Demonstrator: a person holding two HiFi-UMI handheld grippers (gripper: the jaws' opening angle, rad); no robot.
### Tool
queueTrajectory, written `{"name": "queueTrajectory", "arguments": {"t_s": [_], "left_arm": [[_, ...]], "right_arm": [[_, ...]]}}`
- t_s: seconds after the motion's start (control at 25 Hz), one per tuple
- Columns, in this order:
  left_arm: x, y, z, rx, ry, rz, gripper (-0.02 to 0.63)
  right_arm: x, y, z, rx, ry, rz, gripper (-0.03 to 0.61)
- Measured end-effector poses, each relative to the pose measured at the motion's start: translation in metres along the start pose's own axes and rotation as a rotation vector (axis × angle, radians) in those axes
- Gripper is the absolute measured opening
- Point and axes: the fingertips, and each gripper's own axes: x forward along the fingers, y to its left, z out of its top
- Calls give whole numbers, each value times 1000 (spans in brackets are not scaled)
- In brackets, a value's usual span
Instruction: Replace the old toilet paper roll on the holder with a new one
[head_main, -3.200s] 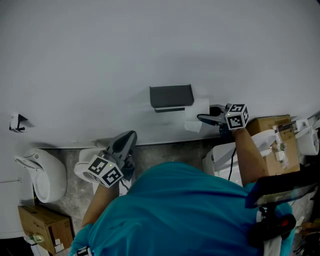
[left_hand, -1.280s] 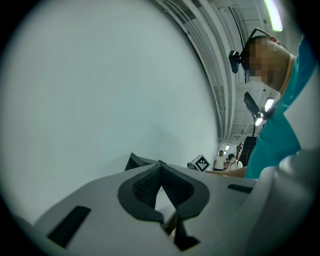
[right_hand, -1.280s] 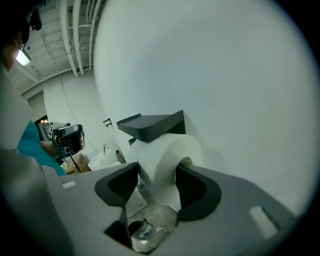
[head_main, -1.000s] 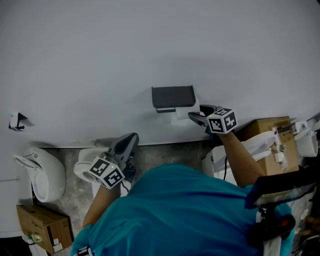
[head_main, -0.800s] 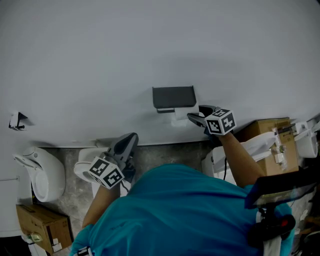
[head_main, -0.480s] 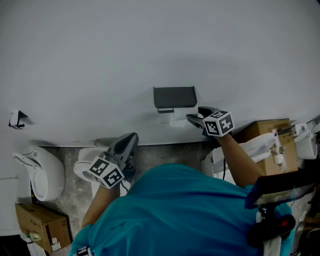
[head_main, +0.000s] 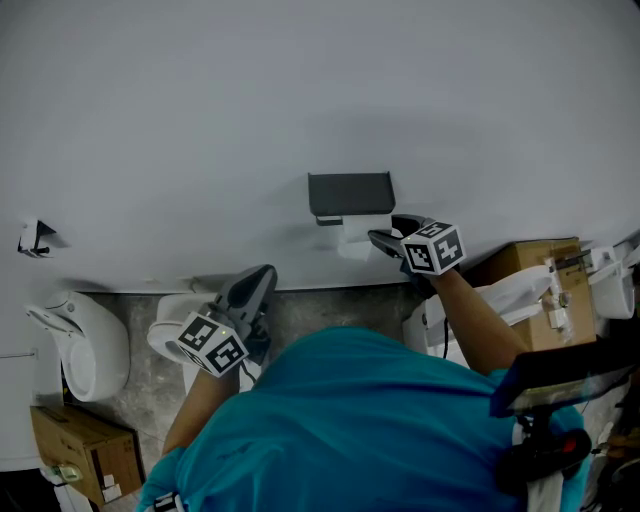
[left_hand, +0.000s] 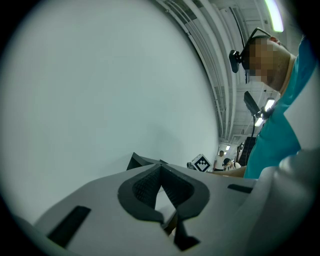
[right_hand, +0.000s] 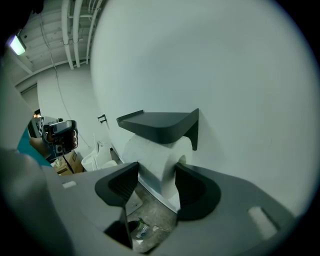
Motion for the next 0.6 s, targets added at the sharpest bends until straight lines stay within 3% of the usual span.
{"name": "queueTrajectory", "arguments": {"t_s": [0.6], "left_arm": [[-4,1,2,-1,-12,7,8]], "right_arm": [[9,14,1,6,19,-1,230]]}}
